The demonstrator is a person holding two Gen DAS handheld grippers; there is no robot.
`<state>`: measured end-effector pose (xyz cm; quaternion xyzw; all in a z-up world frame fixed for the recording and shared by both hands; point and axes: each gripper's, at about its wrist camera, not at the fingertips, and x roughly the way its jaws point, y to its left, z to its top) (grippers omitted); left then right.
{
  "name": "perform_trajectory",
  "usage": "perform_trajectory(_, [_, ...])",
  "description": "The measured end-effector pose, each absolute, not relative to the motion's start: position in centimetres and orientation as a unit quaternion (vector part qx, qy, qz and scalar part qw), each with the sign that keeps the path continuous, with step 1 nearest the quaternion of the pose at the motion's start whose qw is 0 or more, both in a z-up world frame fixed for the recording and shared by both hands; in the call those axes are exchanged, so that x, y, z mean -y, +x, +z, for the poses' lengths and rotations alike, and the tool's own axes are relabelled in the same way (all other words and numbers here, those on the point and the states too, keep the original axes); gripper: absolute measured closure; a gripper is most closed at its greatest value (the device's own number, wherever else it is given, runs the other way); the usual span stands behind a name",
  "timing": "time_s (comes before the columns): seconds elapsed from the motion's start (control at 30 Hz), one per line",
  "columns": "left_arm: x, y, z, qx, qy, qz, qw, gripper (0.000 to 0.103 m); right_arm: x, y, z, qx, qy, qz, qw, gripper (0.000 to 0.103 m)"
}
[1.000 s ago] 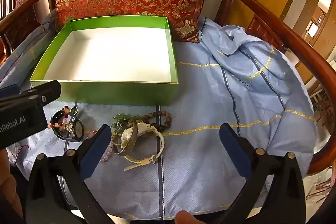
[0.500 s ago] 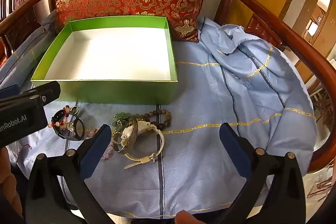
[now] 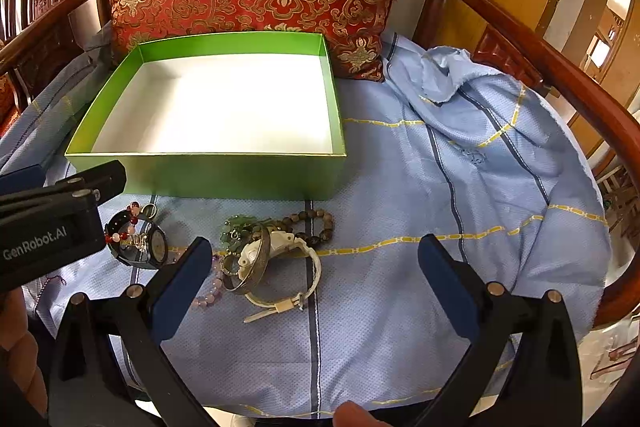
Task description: Organize jewelry
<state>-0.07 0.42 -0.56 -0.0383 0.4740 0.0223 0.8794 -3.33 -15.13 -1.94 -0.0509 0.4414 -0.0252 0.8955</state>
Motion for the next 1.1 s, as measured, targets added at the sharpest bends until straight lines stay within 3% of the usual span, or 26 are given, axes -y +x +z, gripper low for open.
perform_trajectory(1.1, [-0.44,0.15,-1.03,-0.48,-0.032,0.03,0.876,0.004,14.79,-2.94,-2.45,-0.446,-0.054,-0.018,0.893,0.002])
